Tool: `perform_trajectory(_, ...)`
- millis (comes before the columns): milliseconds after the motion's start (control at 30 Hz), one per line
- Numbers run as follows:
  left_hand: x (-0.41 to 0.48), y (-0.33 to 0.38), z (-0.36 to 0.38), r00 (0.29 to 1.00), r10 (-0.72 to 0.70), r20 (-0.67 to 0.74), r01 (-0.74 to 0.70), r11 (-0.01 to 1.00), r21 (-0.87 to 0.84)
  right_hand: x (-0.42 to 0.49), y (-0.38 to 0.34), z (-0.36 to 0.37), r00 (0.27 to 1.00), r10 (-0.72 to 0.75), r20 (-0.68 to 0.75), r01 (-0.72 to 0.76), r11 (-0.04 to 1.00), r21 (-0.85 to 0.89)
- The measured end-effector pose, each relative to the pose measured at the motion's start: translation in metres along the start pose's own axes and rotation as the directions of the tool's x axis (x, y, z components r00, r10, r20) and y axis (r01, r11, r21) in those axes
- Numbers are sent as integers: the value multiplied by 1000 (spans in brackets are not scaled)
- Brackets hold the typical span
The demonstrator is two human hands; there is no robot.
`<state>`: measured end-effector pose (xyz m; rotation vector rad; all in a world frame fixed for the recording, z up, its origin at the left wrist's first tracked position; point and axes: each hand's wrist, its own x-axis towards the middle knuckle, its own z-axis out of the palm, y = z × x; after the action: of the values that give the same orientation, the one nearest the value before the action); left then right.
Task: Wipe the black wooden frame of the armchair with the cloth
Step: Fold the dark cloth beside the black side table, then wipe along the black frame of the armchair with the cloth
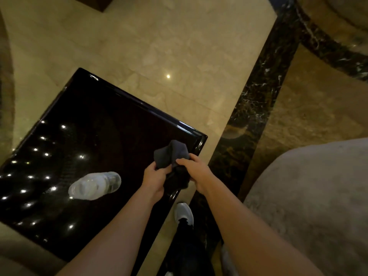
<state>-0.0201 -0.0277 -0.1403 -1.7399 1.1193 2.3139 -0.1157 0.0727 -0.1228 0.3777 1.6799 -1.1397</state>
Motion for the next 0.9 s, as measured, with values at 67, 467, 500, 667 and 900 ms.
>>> perform_trajectory(67,-34,1,0,993,-16,115,15,1000,8,-35,4,-18,999,30,34,-35,981,189)
perform_trajectory(467,-347,-106,8,724,-255,641,113,960,254,-389,183,-187,969,-229,87,161,863,478)
perform_trajectory(500,-359,-126,10,702,-276,656,121,955,273,-406,205,-198,972,-230,53,174,849,498)
perform_trajectory(667,-393,-235,4,671,-388,631,118,897,426,-453,324,-222,995,-42,-86,81,852,518)
perform_trajectory(900,-428,-338,-13,826,-266,497,-82,815,573,-459,420,-238,949,-136,-284,145,989,13)
